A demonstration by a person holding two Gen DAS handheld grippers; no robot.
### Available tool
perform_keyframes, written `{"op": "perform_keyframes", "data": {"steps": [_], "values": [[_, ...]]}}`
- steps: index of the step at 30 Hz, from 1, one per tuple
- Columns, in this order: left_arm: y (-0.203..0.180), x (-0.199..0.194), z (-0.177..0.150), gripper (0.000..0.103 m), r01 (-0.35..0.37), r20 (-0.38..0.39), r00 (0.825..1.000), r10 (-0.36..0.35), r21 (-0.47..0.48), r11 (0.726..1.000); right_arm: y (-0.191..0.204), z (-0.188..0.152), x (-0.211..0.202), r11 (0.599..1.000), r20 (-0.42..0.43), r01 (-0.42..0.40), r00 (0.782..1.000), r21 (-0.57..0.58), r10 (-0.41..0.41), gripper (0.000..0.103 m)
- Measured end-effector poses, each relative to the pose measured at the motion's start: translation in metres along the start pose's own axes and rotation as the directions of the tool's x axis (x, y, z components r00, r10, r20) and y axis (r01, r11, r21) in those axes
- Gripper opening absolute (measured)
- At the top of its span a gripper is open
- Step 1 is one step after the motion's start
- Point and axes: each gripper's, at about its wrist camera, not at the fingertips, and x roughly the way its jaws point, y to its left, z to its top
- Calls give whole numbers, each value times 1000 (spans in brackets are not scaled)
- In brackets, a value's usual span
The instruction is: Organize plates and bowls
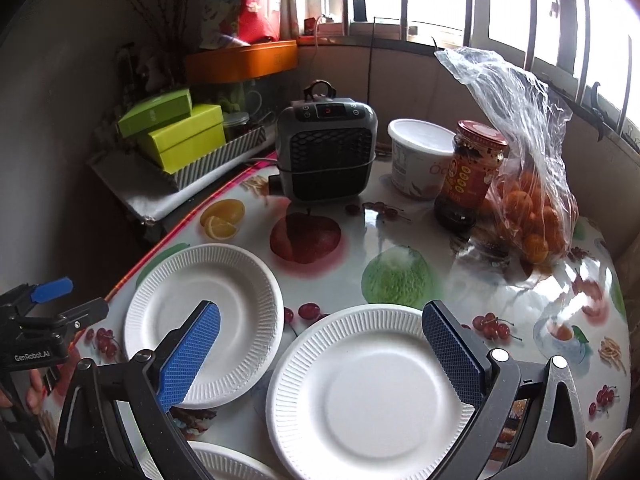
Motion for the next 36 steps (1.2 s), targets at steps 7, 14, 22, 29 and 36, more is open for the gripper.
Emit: {"op": "perform_keyframes", "data": {"steps": [7, 14, 22, 29, 36], "values": [[8, 20, 1, 97, 48, -52, 997, -51, -48, 998, 3, 8, 40, 997, -79, -71, 994, -2, 71, 97], [12, 34, 0, 87, 91, -83, 992, -99, -93, 991, 9, 10, 66, 995, -144, -84, 987, -51, 76, 91], [10, 47, -3, 70, 141, -137, 978, -157, -117, 983, 8, 5, 90, 990, -217, -140, 967, -8, 135, 75], [10, 47, -2, 63, 137, -131, 980, -152, -118, 984, 9, 3, 96, 986, -228, -164, 960, 3, 161, 62], [10, 48, -1, 52, 149, -138, 976, -167, -128, 980, 10, 1, 97, 983, -238, -181, 955, 7, 177, 52]]}}
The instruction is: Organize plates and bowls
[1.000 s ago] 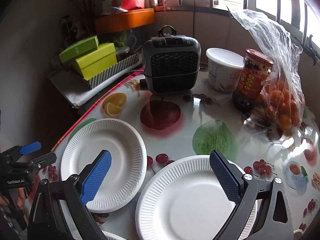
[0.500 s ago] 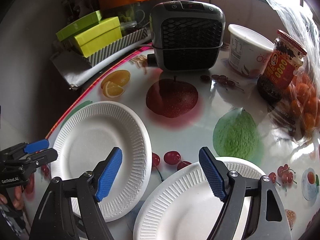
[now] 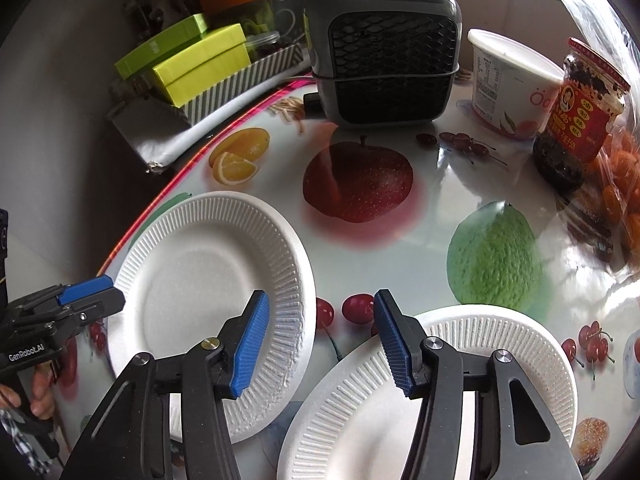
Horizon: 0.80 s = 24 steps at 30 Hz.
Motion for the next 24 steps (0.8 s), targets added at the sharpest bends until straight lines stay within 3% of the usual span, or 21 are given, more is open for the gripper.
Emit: {"op": "perform_keyframes", "data": {"steps": [10, 14, 24], "values": [[0, 0, -1, 50, 4, -3, 1000, -4, -9, 1000, -3, -1, 1, 1000, -1, -19, 1000, 18, 19, 38], [-2, 2, -1, 41, 8, -10, 1000, -8, -5, 1000, -2, -1, 2, 999, -9, -38, 999, 21, 38, 30], [-4, 3, -1, 33, 7, -13, 1000, -7, 3, 1000, 4, -1, 3, 998, -11, -56, 998, 4, 56, 18]]}}
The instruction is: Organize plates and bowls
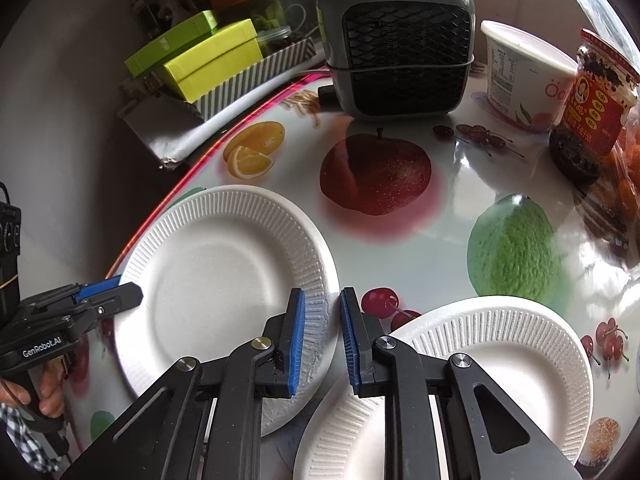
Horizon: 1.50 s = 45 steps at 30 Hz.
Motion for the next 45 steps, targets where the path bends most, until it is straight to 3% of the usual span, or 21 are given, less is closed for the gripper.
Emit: {"op": "perform_keyframes", "data": {"steps": [8, 25, 45], "values": [[-1, 2, 0, 25, 9, -3, 1000, -9, 2, 1000, -1, -1, -1, 1000, 4, -4, 1000, 2, 4, 17], [0, -1, 1, 24, 10, -12, 1000, -10, -22, 1000, 0, 0, -9, 999, 15, -18, 1000, 42, 17, 17], [-7, -46, -10, 24, 39, 28, 999, -39, 9, 999, 15, -14, -56, 998, 66, -34, 997, 50, 30, 17]]}}
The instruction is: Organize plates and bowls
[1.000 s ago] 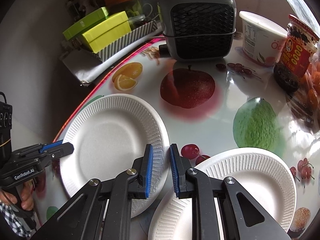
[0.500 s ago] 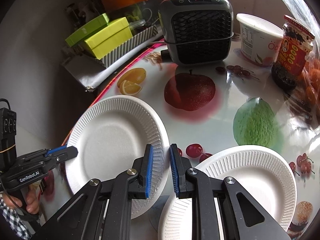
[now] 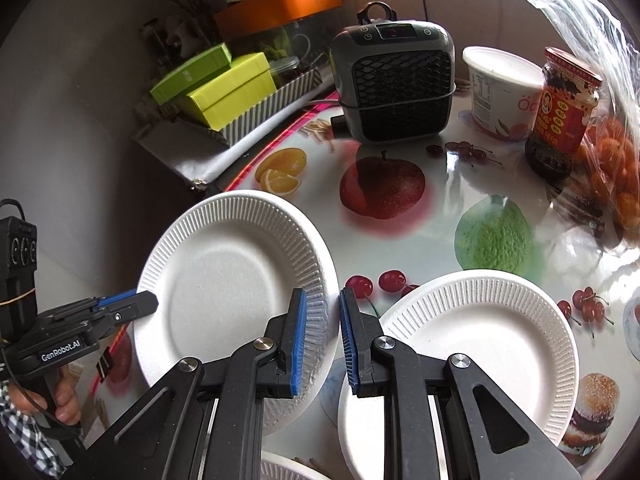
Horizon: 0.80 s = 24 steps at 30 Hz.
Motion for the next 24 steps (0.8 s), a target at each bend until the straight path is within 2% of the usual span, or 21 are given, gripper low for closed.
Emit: {"op": "perform_keyframes", "data": {"steps": [14, 24], "values": [[-23, -23, -28, 24, 39, -5, 999, -39, 58, 998, 5, -40, -51, 999, 26, 29, 999, 19, -30, 17], [-38, -28, -58, 24, 64, -49, 997, -60, 107, 992, 1, -80, -78, 998, 21, 43, 999, 49, -44, 17]]}}
